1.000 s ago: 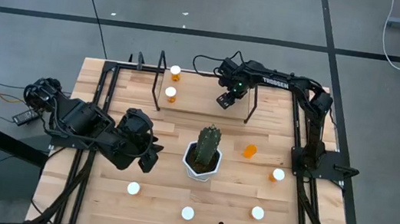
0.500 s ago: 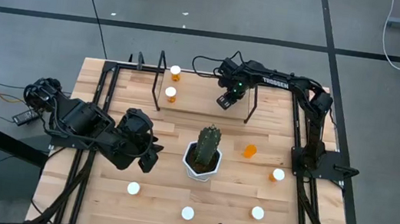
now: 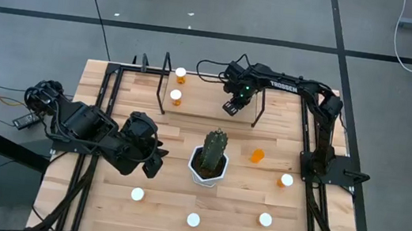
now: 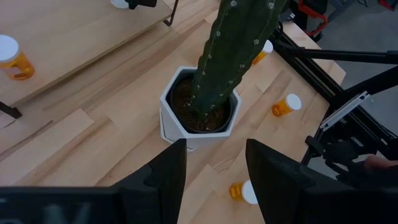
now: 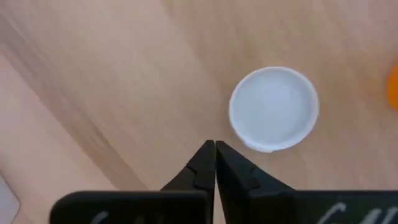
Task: Pick and place medicine bottles onto shelf by color
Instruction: Put the orange medicine bottle on the shelf
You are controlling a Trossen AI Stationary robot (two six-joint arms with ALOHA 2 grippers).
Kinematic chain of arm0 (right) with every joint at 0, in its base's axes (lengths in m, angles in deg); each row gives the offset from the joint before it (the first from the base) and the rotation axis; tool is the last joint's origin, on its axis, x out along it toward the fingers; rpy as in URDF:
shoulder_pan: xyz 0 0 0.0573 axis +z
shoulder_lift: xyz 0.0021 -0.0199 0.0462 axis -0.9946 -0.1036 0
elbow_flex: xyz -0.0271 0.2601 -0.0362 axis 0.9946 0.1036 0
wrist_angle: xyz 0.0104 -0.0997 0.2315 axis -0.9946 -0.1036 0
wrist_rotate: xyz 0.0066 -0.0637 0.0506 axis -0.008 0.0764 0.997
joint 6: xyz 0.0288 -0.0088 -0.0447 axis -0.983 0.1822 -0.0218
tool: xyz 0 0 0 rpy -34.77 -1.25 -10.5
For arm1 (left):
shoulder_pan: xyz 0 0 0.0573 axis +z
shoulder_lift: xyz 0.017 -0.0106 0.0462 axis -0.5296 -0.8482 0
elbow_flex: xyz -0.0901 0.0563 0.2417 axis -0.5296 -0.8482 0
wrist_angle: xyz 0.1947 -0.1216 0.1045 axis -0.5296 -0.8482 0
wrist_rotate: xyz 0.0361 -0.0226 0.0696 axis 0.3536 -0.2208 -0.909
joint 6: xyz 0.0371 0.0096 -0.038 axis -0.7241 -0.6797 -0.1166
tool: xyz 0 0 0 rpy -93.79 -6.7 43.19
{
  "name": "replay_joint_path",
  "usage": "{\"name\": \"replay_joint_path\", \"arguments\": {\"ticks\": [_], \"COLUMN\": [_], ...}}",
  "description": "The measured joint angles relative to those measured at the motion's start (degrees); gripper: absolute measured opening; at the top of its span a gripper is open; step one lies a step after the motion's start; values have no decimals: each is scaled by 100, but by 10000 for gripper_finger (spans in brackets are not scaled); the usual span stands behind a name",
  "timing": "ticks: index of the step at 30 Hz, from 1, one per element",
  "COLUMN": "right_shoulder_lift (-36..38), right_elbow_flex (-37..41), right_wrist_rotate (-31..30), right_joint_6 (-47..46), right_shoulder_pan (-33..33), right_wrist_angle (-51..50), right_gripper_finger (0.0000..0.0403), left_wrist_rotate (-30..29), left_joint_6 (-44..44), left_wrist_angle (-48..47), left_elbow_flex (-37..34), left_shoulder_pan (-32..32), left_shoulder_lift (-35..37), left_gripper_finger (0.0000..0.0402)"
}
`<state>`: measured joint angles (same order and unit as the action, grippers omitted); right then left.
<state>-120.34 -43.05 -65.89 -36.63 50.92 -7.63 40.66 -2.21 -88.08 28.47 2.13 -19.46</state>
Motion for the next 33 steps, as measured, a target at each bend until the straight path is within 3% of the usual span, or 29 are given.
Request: {"name": "replay_joint_path", "arguments": {"ticks": [19,24,33], "right_shoulder_lift": [58,58,84], "right_elbow_flex": [50,323,593], "right_wrist_rotate": [-308,-312,-369], "right_joint_6": [440,371,203], "right_shoulder_pan": [59,58,150], "right_wrist_angle": [423,559,618], "right_gripper_finger": [145,135,80], "left_wrist_rotate": [-2,-1,0], "left_joint_6": [26,26,52], "left_wrist_angle": [9,9,7], "left_elbow_flex": [0,0,0], "left_shoulder_pan": [0,0,0], "left_shoulder_lift": [-2,-2,-2], "left_gripper_finger": [172,172,172]}}
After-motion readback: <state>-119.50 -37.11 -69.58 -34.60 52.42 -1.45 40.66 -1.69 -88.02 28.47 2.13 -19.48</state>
